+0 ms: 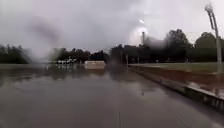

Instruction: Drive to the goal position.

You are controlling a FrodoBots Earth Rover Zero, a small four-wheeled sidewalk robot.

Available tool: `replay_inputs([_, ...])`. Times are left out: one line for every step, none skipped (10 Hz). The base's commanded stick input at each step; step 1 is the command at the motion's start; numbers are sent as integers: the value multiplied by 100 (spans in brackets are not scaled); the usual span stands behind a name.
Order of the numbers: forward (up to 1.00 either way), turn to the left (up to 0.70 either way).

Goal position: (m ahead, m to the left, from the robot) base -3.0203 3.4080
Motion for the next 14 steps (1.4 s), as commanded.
replay_inputs([70,-7])
replay_inputs([70,0])
replay_inputs([70,0])
replay_inputs([70,0])
replay_inputs([70,0])
replay_inputs([70,0])
replay_inputs([70,0])
replay_inputs([70,0])
replay_inputs([70,0])
replay_inputs([70,0])
replay_inputs([70,0])
replay_inputs([70,0])
replay_inputs([70,0])
replay_inputs([70,0])
